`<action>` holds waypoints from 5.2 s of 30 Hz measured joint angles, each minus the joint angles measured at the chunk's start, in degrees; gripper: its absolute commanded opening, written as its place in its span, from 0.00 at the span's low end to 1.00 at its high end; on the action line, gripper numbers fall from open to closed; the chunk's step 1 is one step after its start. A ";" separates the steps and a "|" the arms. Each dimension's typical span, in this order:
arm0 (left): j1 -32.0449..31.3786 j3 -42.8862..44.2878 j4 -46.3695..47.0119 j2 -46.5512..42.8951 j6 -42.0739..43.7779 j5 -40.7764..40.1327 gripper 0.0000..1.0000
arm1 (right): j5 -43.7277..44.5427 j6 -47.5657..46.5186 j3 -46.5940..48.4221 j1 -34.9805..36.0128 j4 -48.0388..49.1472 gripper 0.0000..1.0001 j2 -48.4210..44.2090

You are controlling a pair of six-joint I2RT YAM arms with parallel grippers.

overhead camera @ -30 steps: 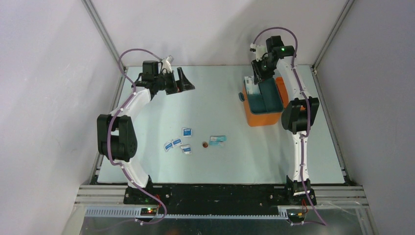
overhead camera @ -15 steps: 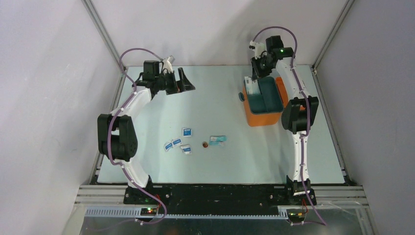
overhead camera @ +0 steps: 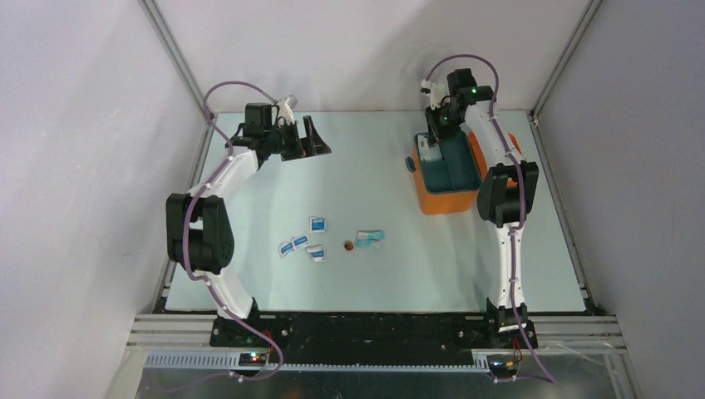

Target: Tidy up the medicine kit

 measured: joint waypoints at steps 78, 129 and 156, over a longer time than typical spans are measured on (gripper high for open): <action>5.38 -27.12 0.04 -22.84 -1.40 -12.63 0.95 | -2.43 -19.98 -44.15 32.72 17.18 0.16 -22.18; 4.72 -18.34 0.35 -13.22 -2.16 -11.82 0.94 | -5.81 -13.79 -22.88 23.74 0.68 0.00 -18.10; 3.41 -9.31 -0.02 -6.25 -2.08 -11.43 0.94 | -4.72 23.02 -38.45 -0.33 4.35 0.15 -30.32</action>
